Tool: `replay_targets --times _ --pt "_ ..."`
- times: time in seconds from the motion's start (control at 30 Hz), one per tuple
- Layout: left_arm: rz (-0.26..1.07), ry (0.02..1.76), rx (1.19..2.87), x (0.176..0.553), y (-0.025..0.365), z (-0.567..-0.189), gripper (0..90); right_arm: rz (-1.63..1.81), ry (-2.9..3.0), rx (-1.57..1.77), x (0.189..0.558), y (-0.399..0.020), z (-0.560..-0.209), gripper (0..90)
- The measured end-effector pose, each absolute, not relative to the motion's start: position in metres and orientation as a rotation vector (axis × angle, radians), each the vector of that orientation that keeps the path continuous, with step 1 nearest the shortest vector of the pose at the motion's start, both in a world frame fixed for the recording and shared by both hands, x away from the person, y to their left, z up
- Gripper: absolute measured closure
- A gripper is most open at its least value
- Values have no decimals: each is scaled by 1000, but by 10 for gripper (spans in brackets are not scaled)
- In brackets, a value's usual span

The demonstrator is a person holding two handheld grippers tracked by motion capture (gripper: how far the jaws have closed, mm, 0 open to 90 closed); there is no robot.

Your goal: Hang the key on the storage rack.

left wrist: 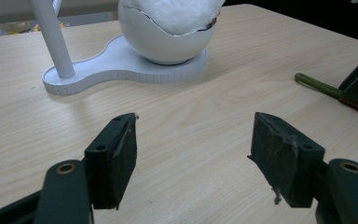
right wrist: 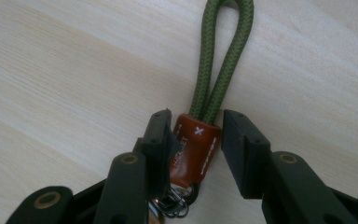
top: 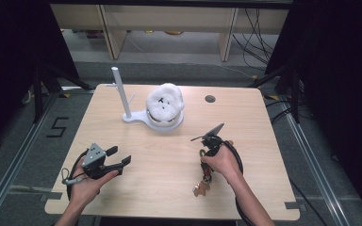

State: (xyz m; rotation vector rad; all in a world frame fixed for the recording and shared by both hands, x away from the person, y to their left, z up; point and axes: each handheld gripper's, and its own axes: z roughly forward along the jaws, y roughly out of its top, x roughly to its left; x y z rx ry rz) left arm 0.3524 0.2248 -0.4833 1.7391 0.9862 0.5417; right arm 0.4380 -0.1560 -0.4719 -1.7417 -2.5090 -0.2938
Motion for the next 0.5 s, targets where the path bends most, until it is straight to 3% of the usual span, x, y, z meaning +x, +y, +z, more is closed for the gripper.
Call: replay_targets --times 0.5 --pt "539 984 1740 352 225 -484 308 -201 -2522 -1729 439 -148 -469 640"
